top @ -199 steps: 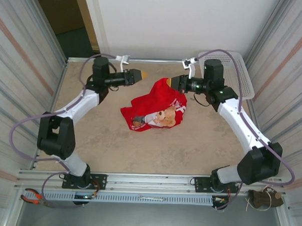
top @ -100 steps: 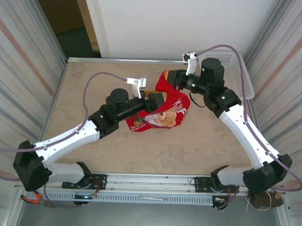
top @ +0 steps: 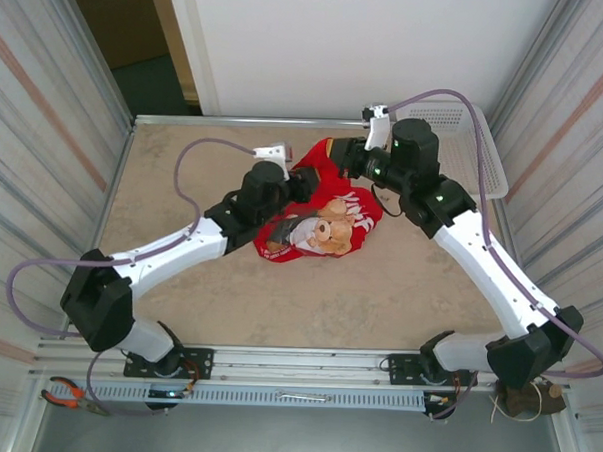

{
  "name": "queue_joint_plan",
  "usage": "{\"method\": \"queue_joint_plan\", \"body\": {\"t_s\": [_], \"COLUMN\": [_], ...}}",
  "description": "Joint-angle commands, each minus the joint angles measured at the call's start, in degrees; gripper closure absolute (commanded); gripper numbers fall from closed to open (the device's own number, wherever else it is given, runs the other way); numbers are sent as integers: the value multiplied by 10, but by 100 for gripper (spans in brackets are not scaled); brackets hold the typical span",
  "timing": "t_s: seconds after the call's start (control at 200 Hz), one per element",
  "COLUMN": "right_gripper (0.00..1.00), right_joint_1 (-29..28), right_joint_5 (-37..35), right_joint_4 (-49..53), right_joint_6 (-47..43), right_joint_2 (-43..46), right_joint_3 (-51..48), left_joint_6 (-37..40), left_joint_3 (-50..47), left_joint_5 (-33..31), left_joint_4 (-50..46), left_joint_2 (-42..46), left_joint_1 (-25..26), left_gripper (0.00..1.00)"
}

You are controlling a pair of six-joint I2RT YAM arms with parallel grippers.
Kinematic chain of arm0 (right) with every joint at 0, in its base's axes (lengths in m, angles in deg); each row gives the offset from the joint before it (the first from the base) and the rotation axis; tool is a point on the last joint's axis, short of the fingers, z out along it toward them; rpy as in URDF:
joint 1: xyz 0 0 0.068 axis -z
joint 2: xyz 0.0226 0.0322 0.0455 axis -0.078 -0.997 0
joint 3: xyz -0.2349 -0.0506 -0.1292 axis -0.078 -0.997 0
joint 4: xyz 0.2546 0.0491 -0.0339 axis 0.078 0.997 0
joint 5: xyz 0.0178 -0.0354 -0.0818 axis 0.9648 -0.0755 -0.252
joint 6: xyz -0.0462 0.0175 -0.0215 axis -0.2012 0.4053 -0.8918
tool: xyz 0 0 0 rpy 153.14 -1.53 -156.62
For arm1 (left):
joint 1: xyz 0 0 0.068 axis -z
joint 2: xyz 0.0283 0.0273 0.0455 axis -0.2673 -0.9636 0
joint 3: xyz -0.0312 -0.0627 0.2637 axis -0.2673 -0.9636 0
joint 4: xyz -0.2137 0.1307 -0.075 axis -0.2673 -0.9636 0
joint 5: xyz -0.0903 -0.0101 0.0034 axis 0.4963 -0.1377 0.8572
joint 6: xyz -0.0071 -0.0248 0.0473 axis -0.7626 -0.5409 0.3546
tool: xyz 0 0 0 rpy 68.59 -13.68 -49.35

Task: Fold the inside-out t-shirt

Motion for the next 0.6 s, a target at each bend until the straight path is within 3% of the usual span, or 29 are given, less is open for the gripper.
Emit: {"method": "queue_joint_plan", "body": {"t_s": [0.0, 0.135, 0.21, 0.281, 0.301, 0.321, 0.371, 0.401, 0.596], "right_gripper": [100, 100, 100, 100, 100, 94, 64, 52, 35], "right_joint_1": [20, 42, 59, 81, 86, 89, 93, 92, 67], "right_joint_5": [-26, -33, -35, -12, -2, 7, 20, 18, 1], "right_joint_4": [-43, -85, -99, -98, -92, -89, -87, -82, -86], "right_joint_6": [33, 64, 82, 87, 85, 84, 81, 82, 86], "right_joint_2": [-8, -44, -81, -122, -133, -141, -152, -151, -64], "right_joint_3": [-19, -51, -57, -53, -50, -50, -54, -62, -153], "left_joint_6": [19, 20, 8, -11, -16, -18, -17, -14, -11], "left_joint_3": [-57, -99, -99, -93, -91, -90, -89, -89, -97], "left_joint_5": [105, 352, 473, 548, 561, 570, 578, 581, 600], "left_joint_4": [60, 168, 199, 224, 228, 230, 230, 229, 230], "left_joint_2": [29, 39, 40, 40, 40, 41, 44, 45, 38], "left_joint_1": [-50, -131, -162, -175, -178, -179, -179, -179, -181], "left_gripper": [82, 100, 100, 100, 100, 100, 100, 100, 100]}}
